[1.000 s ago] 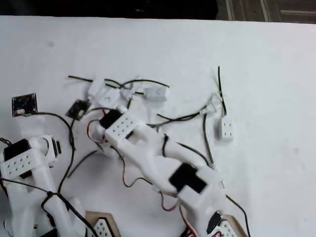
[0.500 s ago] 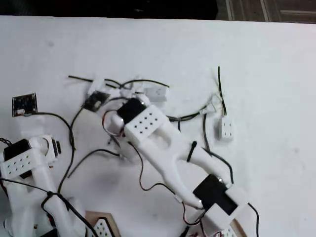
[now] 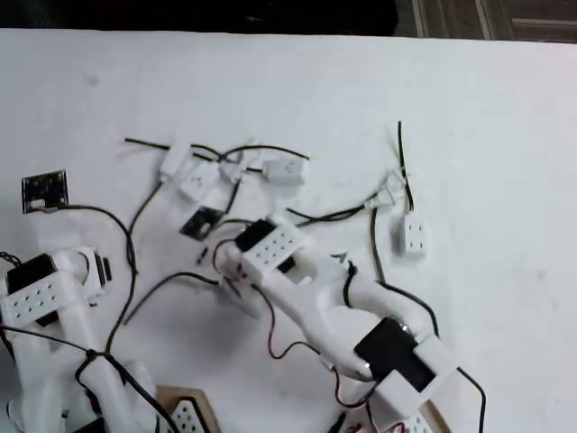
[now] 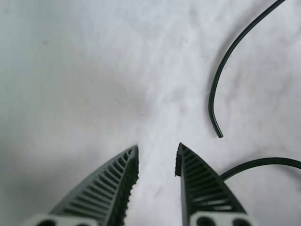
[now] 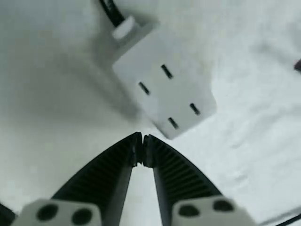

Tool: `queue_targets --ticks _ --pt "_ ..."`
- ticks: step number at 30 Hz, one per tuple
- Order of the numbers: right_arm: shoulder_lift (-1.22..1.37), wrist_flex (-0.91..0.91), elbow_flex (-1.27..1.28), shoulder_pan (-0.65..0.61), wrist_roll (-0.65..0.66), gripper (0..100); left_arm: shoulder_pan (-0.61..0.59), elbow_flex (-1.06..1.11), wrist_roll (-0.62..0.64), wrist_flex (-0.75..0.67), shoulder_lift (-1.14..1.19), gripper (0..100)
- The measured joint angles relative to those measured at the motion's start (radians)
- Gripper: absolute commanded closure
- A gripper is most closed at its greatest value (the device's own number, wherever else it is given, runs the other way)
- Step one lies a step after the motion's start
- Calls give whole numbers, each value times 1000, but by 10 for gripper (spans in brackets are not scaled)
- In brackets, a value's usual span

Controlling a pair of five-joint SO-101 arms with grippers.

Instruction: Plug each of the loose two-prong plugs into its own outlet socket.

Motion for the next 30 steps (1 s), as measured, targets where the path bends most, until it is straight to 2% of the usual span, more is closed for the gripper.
queue_targets --ticks 7,14,25,30 --pt "-2 -147 2 101 6 981 0 0 0 0 0 857" --pt "-2 -270 2 112 6 981 0 0 0 0 0 857" --pt "-87 -181 2 112 6 981 0 0 0 0 0 857" --pt "-112 -258 2 66 5 981 0 0 0 0 0 857"
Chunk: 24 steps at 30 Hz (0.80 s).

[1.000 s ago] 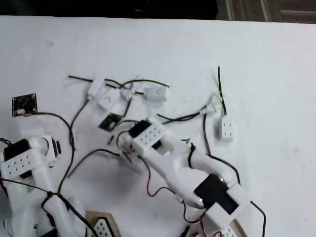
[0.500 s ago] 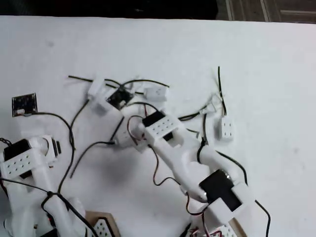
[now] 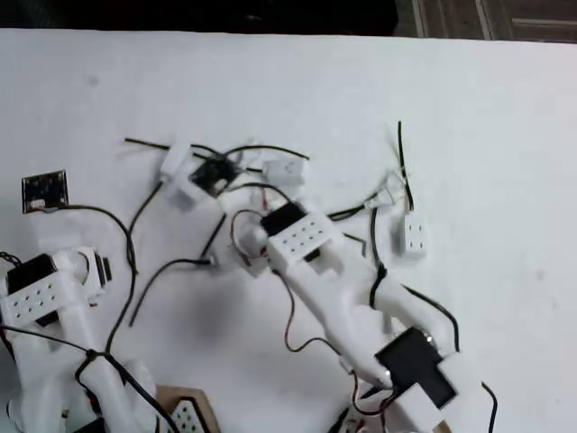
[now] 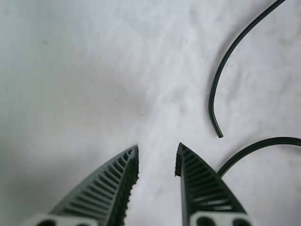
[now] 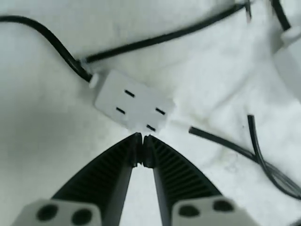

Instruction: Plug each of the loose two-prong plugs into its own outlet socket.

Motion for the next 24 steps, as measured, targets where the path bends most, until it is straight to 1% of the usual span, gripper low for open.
queue_targets --ticks 5,9,13,19,24 --pt "80 -161 -28 -91 0 981 0 0 0 0 0 857" --pt "180 -209 -100 -138 0 981 0 0 0 0 0 857" --pt "278 -216 -195 -163 0 981 0 0 0 0 0 857" --pt "414 -215 -293 -164 0 981 0 0 0 0 0 857" --pt "425 -137 -311 -163 0 981 0 0 0 0 0 857"
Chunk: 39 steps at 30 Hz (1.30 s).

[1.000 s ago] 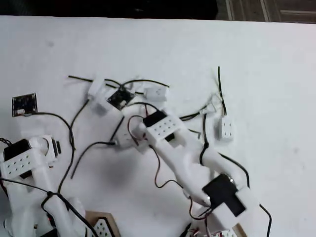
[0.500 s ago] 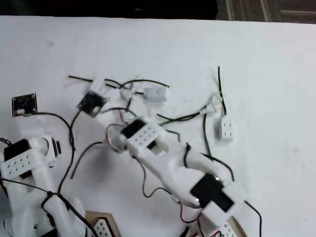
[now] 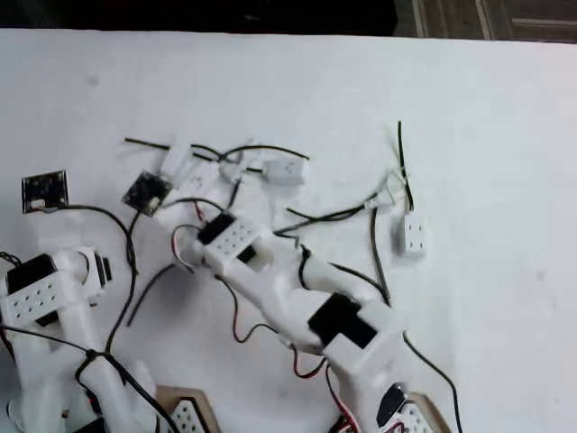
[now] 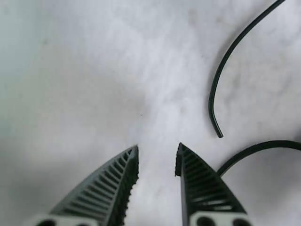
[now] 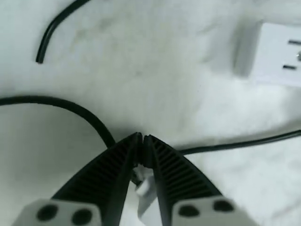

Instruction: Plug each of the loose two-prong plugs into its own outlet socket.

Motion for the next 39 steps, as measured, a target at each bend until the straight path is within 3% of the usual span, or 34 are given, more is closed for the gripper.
queue_targets --ticks 17,29,39 --pt "-157 311 -11 28 2 981 0 0 0 -17 0 857" --pt "-618 571 11 466 2 978 0 0 0 -17 0 855" --pt "-655 563 149 769 2 978 0 0 0 -17 0 856"
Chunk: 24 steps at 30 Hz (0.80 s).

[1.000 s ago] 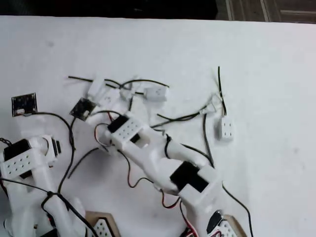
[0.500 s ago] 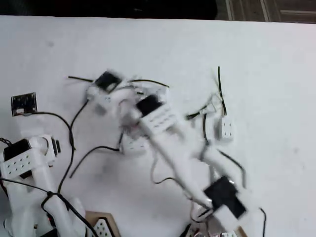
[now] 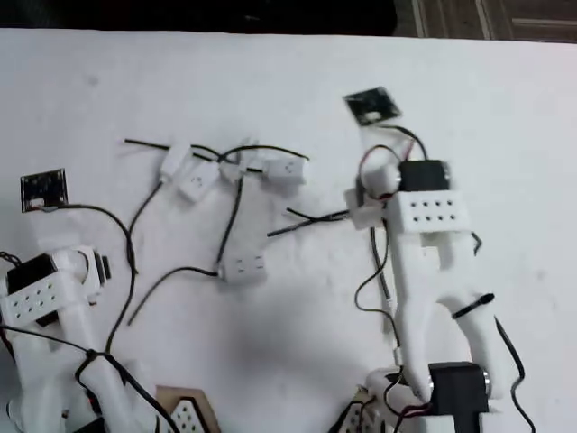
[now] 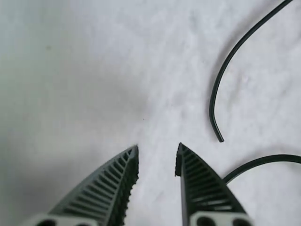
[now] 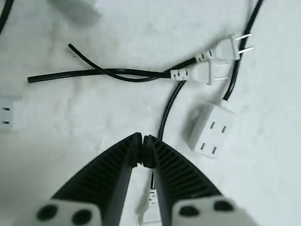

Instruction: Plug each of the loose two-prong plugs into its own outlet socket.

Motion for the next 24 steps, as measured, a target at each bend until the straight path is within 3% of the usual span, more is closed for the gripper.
queue_targets --ticks 6,14,19,24 --pt "0 -3 8 114 -147 977 0 0 0 0 0 855" --pt "-3 31 84 100 -327 977 0 0 0 -18 0 857" --pt "-3 -77 164 127 -348 972 0 0 0 -18 0 857" --pt "-3 -213 245 183 -324 874 31 12 0 -38 0 857"
